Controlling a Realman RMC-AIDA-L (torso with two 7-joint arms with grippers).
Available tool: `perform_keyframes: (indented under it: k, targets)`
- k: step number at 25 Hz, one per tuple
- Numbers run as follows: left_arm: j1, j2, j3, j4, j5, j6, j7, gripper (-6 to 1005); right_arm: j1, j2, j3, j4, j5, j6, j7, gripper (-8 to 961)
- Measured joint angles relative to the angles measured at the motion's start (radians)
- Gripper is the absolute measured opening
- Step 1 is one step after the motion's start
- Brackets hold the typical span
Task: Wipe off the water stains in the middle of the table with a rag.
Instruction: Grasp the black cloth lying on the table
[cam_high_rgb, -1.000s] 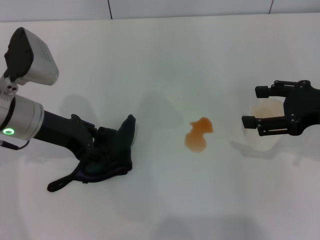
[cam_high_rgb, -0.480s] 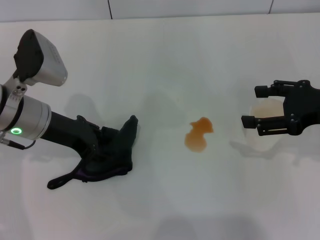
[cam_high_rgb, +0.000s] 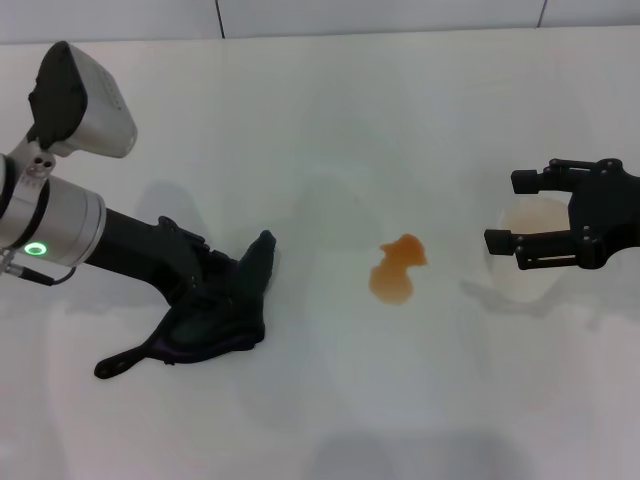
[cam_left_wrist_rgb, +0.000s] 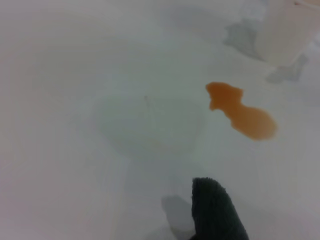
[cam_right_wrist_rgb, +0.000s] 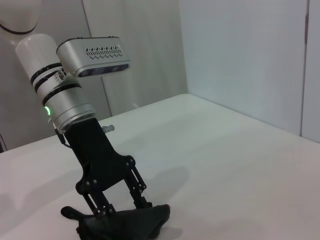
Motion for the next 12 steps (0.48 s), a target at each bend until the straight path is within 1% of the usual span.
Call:
perform_keyframes:
  k: [12]
  targets:
    - [0.001, -0.001, 0.001, 0.000, -0.005, 0.006, 0.000, 548, 0.000, 0.000, 0.000, -0.004, 0.000, 0.000, 0.001, 859]
